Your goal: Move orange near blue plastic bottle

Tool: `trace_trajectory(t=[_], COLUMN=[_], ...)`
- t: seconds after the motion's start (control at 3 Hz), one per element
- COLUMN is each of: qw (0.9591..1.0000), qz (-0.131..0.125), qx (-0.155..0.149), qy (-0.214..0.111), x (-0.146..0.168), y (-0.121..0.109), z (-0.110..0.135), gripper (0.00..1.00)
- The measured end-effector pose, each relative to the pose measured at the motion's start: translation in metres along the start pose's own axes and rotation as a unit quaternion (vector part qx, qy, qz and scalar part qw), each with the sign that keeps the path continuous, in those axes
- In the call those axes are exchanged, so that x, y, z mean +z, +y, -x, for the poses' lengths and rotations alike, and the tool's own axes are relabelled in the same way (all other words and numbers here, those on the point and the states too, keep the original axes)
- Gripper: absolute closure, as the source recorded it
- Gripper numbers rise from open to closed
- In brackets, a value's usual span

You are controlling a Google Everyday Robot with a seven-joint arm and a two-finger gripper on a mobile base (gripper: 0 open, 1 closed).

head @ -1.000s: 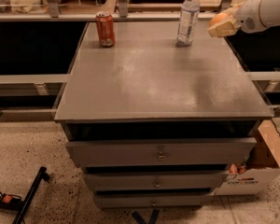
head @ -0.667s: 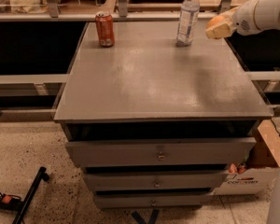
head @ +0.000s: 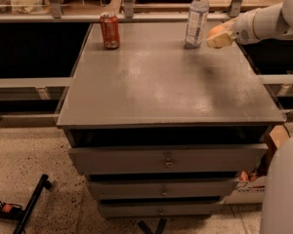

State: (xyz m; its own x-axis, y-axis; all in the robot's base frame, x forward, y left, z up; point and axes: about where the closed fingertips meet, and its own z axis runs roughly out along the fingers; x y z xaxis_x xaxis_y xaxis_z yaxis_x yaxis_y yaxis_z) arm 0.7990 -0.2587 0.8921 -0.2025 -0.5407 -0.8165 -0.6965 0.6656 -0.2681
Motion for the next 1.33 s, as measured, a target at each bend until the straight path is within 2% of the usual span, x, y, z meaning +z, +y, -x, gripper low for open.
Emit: trace_trajectory(t=[0.33, 1.0, 1.33], qw=[0.9999, 0.9997, 0.9996], qz=[0.012, 0.018, 0.021], qx=[0.005, 0.013, 0.013], qy=[-0.006, -0.014, -0.014], x=[0.014, 0.027, 0.031], y=[0.003, 0.006, 0.008], z=[-0.006, -0.011, -0.011], gripper=[0.59, 0.12, 0.0])
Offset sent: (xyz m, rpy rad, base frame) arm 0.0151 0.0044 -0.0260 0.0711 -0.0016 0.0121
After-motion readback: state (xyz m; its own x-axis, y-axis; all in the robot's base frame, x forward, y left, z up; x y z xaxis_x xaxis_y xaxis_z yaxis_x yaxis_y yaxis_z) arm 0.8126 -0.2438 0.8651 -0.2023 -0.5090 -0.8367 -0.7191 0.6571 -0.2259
